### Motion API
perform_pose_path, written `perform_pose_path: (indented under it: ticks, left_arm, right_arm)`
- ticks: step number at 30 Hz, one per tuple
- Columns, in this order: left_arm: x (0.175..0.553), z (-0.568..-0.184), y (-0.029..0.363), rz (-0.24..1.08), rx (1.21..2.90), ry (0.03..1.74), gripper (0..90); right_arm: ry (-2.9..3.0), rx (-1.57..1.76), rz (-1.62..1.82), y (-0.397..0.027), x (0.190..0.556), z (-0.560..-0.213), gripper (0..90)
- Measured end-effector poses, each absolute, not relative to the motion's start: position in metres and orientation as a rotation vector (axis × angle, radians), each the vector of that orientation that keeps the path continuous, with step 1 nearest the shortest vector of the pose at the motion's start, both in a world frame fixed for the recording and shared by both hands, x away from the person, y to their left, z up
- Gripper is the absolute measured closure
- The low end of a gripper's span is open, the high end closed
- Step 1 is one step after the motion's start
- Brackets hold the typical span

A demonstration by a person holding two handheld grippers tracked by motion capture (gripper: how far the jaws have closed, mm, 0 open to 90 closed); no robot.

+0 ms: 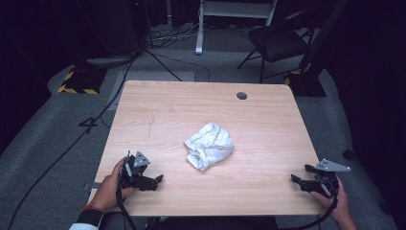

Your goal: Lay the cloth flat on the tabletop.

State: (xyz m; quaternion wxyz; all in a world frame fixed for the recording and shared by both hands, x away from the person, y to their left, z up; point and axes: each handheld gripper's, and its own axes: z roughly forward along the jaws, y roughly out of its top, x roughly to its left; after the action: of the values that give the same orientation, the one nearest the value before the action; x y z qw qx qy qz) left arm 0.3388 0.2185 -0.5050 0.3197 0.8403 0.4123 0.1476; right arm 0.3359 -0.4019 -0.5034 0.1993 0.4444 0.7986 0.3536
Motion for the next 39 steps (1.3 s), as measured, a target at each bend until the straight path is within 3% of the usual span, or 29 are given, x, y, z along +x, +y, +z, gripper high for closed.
perform_pose_path:
  ticks: [11, 19, 29, 39]
  left_arm:
    - [0.350, -0.505, 0.212, 0.365, 2.226, 1.031, 0.1]
    - [0.357, -0.504, 0.200, 0.343, 2.250, 0.983, 0.2]
    - [0.361, -0.505, 0.181, 0.290, 2.299, 0.819, 0.2]
    - [0.380, -0.504, 0.146, 0.283, 2.306, 0.795, 0.4]
  right_arm:
    - [2.236, 1.188, 0.998, -0.397, 0.340, -0.498, 26.8]
    - [2.302, 1.042, 0.989, -0.370, 0.350, -0.480, 33.6]
    - [2.389, 0.789, 1.062, -0.283, 0.383, -0.441, 43.4]
    - [2.488, 0.554, 1.120, -0.177, 0.398, -0.440, 44.0]
